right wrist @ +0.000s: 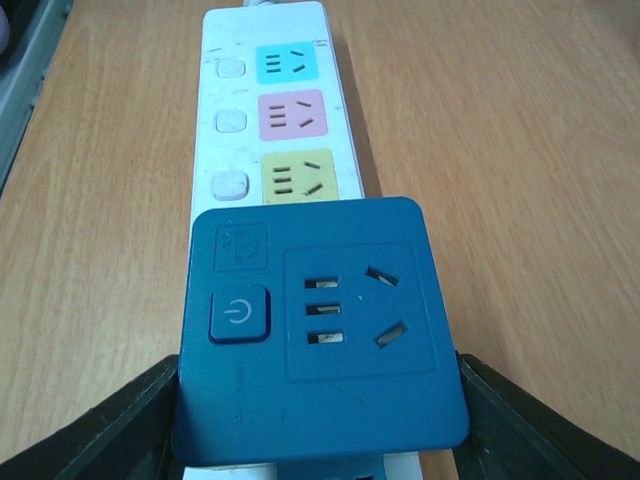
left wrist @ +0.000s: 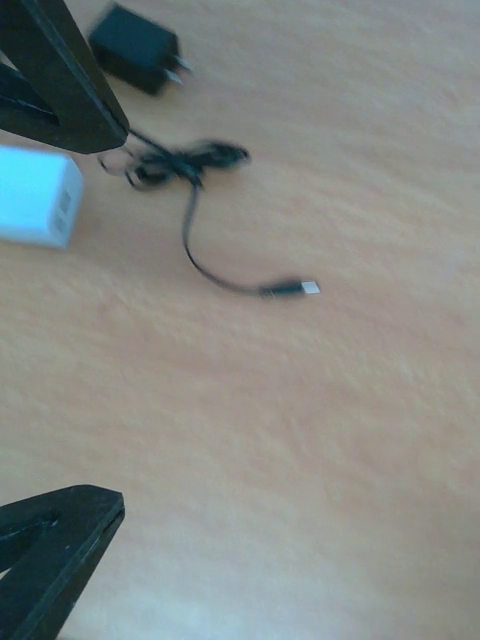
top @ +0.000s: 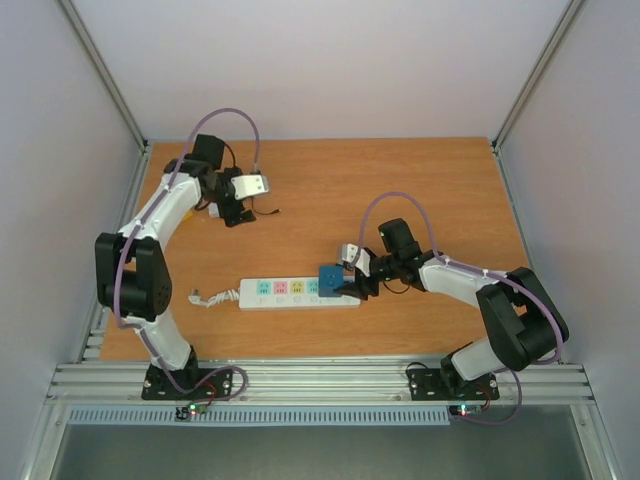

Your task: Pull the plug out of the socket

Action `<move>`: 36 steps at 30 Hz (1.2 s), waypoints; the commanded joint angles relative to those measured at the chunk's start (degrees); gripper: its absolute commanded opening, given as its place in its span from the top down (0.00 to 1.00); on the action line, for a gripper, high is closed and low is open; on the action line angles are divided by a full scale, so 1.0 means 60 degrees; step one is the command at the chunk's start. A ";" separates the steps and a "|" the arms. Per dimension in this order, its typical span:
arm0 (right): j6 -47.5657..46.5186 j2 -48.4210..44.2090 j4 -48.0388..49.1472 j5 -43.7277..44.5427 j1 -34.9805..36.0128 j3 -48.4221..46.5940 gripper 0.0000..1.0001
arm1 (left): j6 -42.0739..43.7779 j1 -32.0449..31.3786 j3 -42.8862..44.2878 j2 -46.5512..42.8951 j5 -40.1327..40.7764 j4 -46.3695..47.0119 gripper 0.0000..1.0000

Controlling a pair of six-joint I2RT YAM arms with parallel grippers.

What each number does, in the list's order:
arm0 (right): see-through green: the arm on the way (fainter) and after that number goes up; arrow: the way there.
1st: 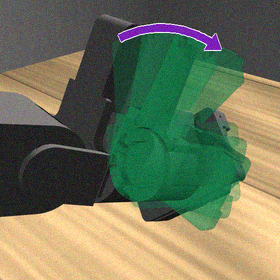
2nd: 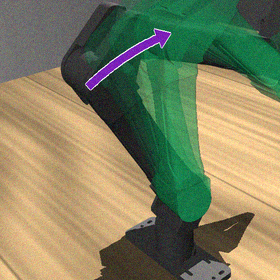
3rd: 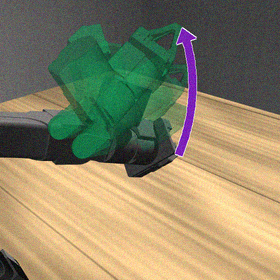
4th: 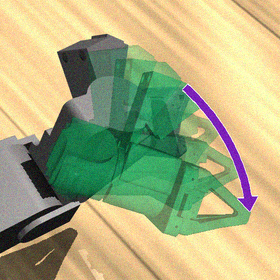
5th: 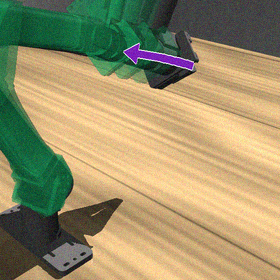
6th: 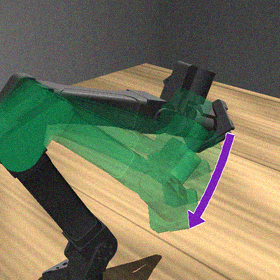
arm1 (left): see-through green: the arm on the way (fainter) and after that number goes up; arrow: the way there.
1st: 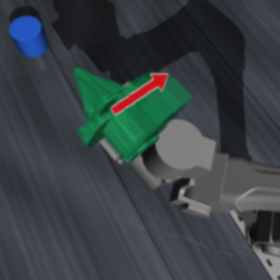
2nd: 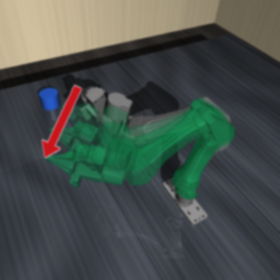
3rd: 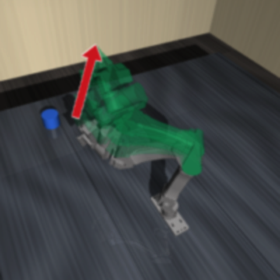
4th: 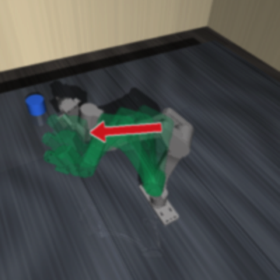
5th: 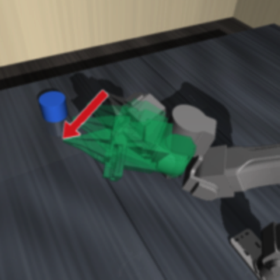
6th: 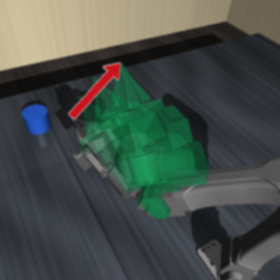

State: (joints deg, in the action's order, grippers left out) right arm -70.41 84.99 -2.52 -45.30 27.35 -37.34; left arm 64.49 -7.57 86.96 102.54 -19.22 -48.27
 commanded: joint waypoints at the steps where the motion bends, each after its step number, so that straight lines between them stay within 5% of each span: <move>1: 0.0905 -0.0075 -0.0296 0.0298 0.0143 -0.0086 0.21 | -0.0037 -0.0540 -0.1094 -0.0752 -0.1436 0.0386 0.07; 6: 0.1440 -0.0578 -0.0437 0.0146 0.0097 -0.0179 0.02 | -0.0416 -0.1274 -0.2144 -0.1660 -0.2174 0.0753 0.07; 13: 0.2537 -0.1574 -0.1225 -0.0547 -0.0528 -0.0403 0.02 | -0.2370 -0.2538 -0.3894 -0.2909 -0.3248 0.2387 0.07; 19: 0.4359 -0.1710 -0.2514 -0.1305 -0.1559 -0.1089 0.06 | -0.3545 -0.3745 -0.4937 -0.3468 -0.2888 0.4024 0.07; 30: 0.7097 -0.1707 -0.2288 -0.2214 -0.2614 -0.0992 0.10 | -0.3779 -0.5389 -0.5448 -0.2776 -0.2334 0.5179 0.06; 36: 0.6635 -0.1719 -0.2631 -0.2212 -0.2935 -0.0935 0.10 | -0.3826 -0.5548 -0.5430 -0.2177 -0.2022 0.5734 0.06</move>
State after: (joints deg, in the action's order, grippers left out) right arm -30.63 75.31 -16.45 -56.77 10.50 -43.03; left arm 42.17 -40.53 54.63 86.91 -32.27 -19.42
